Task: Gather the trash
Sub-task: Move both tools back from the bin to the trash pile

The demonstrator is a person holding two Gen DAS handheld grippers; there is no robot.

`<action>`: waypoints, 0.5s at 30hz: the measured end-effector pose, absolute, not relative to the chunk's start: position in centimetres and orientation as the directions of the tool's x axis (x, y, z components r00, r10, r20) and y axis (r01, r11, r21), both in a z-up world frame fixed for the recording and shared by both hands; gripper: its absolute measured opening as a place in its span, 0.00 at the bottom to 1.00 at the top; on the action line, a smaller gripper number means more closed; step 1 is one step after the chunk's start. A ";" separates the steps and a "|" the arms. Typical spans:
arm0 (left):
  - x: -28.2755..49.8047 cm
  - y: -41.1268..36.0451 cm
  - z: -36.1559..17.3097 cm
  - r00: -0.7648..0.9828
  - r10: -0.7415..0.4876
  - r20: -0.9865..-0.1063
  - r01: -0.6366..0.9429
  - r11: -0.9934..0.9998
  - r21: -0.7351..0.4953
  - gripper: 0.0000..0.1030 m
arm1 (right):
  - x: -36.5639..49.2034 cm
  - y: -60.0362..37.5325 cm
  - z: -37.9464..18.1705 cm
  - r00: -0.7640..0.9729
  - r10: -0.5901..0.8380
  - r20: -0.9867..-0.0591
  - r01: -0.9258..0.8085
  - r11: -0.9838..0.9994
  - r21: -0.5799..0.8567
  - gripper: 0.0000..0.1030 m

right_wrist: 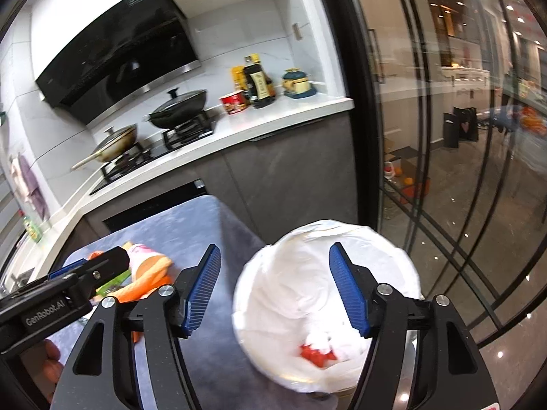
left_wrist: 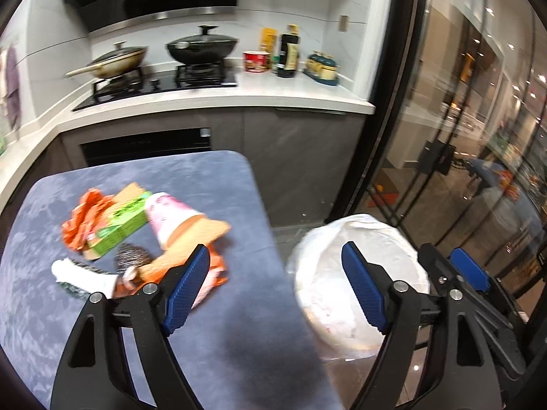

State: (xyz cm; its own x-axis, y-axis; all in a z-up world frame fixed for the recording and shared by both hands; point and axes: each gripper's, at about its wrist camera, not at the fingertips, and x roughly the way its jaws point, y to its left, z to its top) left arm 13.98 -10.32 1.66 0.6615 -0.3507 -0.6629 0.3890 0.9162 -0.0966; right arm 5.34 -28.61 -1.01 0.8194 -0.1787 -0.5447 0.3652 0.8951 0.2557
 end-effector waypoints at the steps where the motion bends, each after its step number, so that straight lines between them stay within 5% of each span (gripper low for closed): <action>1: 14.0 -9.6 1.6 0.666 -0.340 -0.664 0.377 0.921 -0.095 0.73 | 5.4 -28.0 -1.0 0.821 -0.172 -0.544 0.356 0.900 0.252 0.62; 15: 16.1 3.9 -0.3 0.699 -0.152 -0.699 0.110 0.988 -0.104 0.83 | 8.8 -18.0 -2.2 0.811 -0.037 -0.584 0.211 0.949 0.232 0.63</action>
State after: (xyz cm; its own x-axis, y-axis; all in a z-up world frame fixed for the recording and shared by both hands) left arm 16.13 3.90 -0.33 0.6987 -0.1517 -0.6992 0.1104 0.9884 -0.1041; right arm 8.78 -17.98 -2.17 0.8111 -0.0372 -0.5837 0.2109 0.9495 0.2325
